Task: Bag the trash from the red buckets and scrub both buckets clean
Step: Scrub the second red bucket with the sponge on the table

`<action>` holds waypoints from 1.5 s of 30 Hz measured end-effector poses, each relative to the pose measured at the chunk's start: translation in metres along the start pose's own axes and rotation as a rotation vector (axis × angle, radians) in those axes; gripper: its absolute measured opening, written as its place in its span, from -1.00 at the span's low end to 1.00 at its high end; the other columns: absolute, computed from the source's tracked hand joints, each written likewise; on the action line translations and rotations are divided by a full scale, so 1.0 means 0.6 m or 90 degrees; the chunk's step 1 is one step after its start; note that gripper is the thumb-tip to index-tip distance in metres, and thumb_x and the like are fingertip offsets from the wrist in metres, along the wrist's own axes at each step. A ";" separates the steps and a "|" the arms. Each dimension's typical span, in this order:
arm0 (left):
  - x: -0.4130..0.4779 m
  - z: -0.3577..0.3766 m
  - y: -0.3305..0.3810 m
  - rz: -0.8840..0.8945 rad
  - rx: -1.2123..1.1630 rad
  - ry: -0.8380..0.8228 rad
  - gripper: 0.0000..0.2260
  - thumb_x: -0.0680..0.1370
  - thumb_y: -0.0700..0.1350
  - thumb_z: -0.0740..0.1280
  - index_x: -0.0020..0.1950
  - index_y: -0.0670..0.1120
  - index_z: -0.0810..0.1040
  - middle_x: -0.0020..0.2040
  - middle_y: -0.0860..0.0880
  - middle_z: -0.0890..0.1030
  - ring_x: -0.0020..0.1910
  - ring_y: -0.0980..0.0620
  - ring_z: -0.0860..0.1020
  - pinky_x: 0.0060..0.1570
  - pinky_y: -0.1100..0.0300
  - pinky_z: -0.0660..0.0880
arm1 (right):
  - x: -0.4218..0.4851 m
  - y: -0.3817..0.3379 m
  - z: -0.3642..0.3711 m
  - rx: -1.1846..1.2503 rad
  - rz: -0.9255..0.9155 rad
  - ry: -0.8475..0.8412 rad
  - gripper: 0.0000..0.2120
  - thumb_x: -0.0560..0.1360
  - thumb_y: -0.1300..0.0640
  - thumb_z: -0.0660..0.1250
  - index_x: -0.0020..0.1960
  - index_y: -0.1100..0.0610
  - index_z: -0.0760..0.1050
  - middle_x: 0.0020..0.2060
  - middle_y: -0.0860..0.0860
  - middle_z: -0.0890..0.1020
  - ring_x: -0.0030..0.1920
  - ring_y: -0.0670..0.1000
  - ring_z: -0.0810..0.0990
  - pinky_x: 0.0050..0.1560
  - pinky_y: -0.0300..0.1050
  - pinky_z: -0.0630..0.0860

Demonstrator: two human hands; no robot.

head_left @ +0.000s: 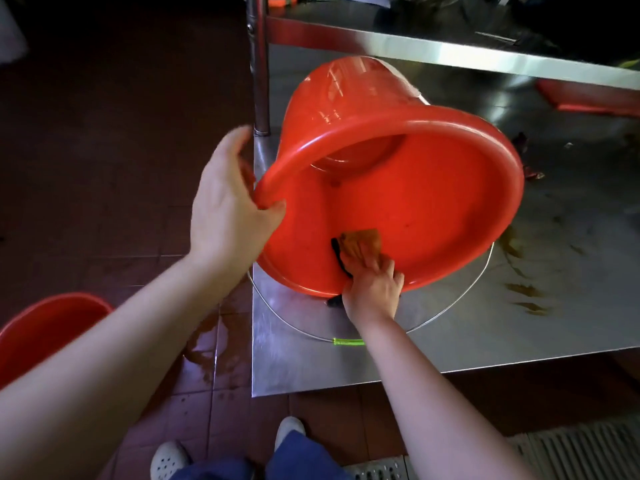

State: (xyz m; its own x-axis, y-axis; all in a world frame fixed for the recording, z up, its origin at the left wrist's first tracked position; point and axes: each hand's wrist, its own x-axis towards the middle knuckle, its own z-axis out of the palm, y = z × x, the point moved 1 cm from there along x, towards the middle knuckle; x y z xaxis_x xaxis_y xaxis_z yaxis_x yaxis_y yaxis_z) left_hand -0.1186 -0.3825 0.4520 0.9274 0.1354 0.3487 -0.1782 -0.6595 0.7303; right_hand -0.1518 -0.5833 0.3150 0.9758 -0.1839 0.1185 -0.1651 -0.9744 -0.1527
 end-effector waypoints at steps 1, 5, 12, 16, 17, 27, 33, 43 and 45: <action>-0.019 0.009 -0.016 -0.071 -0.025 -0.008 -0.32 0.32 -0.11 0.47 0.37 0.01 0.26 0.03 0.06 0.47 0.03 0.01 0.48 -0.03 0.13 0.41 | -0.003 -0.008 0.000 0.021 0.024 -0.001 -0.37 0.36 0.19 0.27 0.34 -0.32 0.35 0.40 -0.14 0.36 0.11 0.18 0.40 -0.07 -0.04 0.20; -0.088 0.058 -0.061 -0.207 -0.030 -0.113 -0.58 0.42 -0.10 0.43 0.15 -0.09 0.29 -0.06 -0.03 0.50 -0.07 -0.16 0.53 -0.20 0.06 0.37 | 0.014 -0.053 0.002 0.166 0.142 -0.171 -0.29 0.41 0.21 0.22 0.42 -0.34 0.18 0.49 -0.14 0.17 0.26 0.22 0.30 0.21 0.03 0.27; -0.070 0.052 -0.051 -0.117 0.011 -0.096 -0.72 0.49 -0.12 0.34 -0.01 -0.05 0.21 -0.25 -0.03 0.47 -0.31 -0.08 0.41 -0.33 0.10 0.28 | -0.018 -0.121 -0.014 0.512 -0.008 -0.212 -0.27 0.47 0.20 0.31 0.45 -0.32 0.10 0.49 -0.20 0.13 0.27 0.05 0.23 0.18 -0.13 0.11; -0.052 0.035 -0.043 -0.089 0.059 -0.065 -0.71 0.45 -0.15 0.34 -0.02 -0.01 0.23 -0.36 0.09 0.38 -0.32 -0.06 0.35 -0.31 0.12 0.20 | 0.003 -0.008 -0.016 -0.002 -0.094 -0.165 -0.20 0.40 0.12 0.30 0.47 -0.34 -0.01 0.52 -0.14 0.08 0.21 0.20 0.32 0.09 0.03 0.26; -0.051 0.034 -0.040 -0.084 0.062 -0.066 -0.71 0.44 -0.16 0.34 -0.01 0.00 0.24 -0.36 0.12 0.37 -0.33 -0.04 0.35 -0.32 0.12 0.18 | 0.012 0.016 -0.016 -0.079 -0.097 -0.118 -0.22 0.40 0.11 0.30 0.48 -0.32 0.04 0.51 -0.10 0.14 0.18 0.20 0.34 0.05 0.02 0.26; -0.046 0.048 -0.013 -0.019 0.060 -0.083 -0.72 0.43 -0.22 0.32 0.10 -0.17 0.35 -0.25 -0.04 0.46 -0.32 -0.09 0.39 -0.32 0.13 0.27 | 0.066 -0.101 0.019 0.383 0.160 -0.242 -0.37 0.46 -0.12 0.32 0.43 -0.39 0.12 0.47 -0.17 0.16 0.30 0.20 0.29 0.19 -0.07 0.18; -0.019 0.030 -0.010 0.040 0.144 -0.059 -0.69 0.41 -0.22 0.34 0.10 -0.23 0.38 -0.30 -0.05 0.40 -0.36 -0.13 0.37 -0.34 0.09 0.27 | 0.081 -0.075 0.018 0.257 -0.107 -0.212 -0.35 0.50 0.06 0.25 0.47 -0.32 0.05 0.50 -0.13 0.14 0.34 0.18 0.28 0.32 0.05 0.24; -0.004 0.039 -0.009 0.067 0.142 -0.049 -0.69 0.35 -0.26 0.33 0.06 -0.21 0.40 -0.41 0.14 0.24 -0.40 -0.10 0.32 -0.37 0.11 0.25 | 0.165 0.006 0.021 -0.120 0.119 -0.025 -0.48 0.59 0.10 0.10 0.52 -0.05 0.09 0.51 0.06 0.11 0.38 0.22 0.21 0.26 0.04 0.23; -0.001 0.042 -0.008 0.092 0.144 -0.049 -0.71 0.34 -0.26 0.34 0.03 -0.21 0.39 -0.42 0.14 0.24 -0.43 -0.10 0.32 -0.39 0.13 0.24 | 0.172 -0.042 0.039 0.022 0.145 -0.108 -0.34 0.51 -0.13 0.26 0.52 -0.17 0.05 0.51 0.00 0.10 0.35 0.22 0.25 0.26 0.04 0.24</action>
State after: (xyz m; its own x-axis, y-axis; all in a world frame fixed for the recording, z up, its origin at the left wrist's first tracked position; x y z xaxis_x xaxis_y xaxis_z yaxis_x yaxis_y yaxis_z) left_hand -0.1100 -0.3984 0.4335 0.9213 -0.0227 0.3882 -0.2407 -0.8174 0.5234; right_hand -0.0436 -0.5747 0.3081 0.9248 -0.3700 -0.0885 -0.3803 -0.9050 -0.1905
